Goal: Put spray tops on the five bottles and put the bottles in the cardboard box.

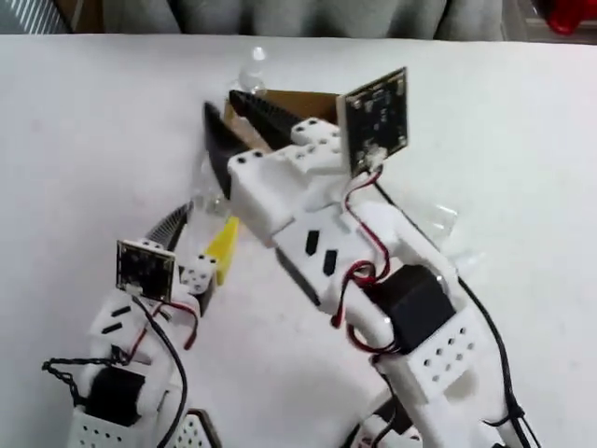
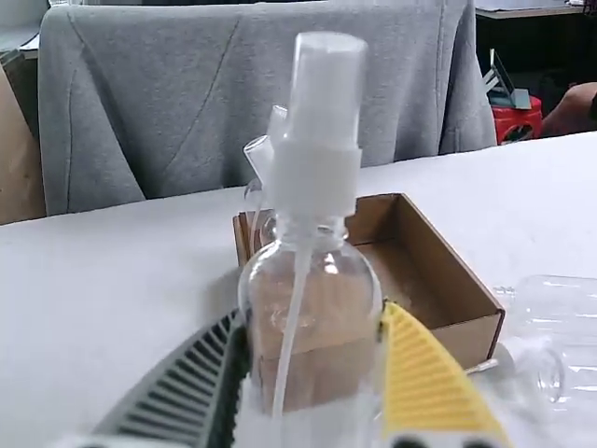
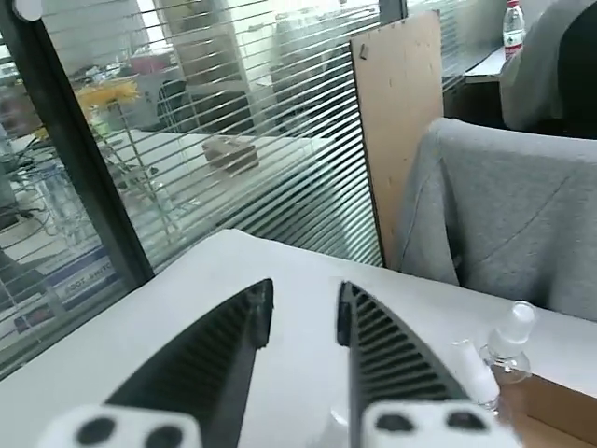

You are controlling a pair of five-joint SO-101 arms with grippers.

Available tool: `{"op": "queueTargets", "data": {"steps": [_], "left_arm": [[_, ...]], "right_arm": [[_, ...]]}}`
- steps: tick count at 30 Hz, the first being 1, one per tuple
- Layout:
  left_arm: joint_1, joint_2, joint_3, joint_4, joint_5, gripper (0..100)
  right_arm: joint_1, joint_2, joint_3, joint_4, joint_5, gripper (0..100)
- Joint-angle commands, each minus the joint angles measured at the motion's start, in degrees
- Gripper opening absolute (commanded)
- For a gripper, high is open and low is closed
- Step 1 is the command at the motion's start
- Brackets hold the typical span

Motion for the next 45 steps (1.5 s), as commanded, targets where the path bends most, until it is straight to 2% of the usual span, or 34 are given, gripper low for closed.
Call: {"op": "queueTargets", "data": {"steps": [1,6,12,17,24,32,40,45], "left_arm": [[-0.2,-0.8,-0.8,-2.0,0.3,5],[-0.2,-0.8,-0.8,-2.0,0.3,5],[-0.2,-0.8,-0.8,-2.0,0.3,5],[-0.2,-0.8,-0.8,-2.0,0.3,5],[-0.2,-0.8,-0.8,-2.0,0.3,5],[-0.2,-0.8,-0.6,-2.0,0.3,5],[-0.2,-0.8,-0.7,-2.0,0.3,5],[-0.2,-0.8,-0.9,-2.0,0.6,5]], "right_arm": [[4.1,-1.6,-2.5,0.9,-0.1,3.6],[7.9,-1.0,0.5,3.6,-0.2,1.5],[8.1,-1.0,12.5,-3.1,0.1,1.5],[6.9,-0.5,17.1,-11.1,1.8,1.5],[0.7,8.4,17.0,-12.1,2.0,1.5],[0.8,7.2,17.1,-12.5,2.3,1.5],[7.2,0.0,17.1,-12.4,2.5,1.5],[9.8,-4.9,17.3,-5.1,2.5,1.5]]}}
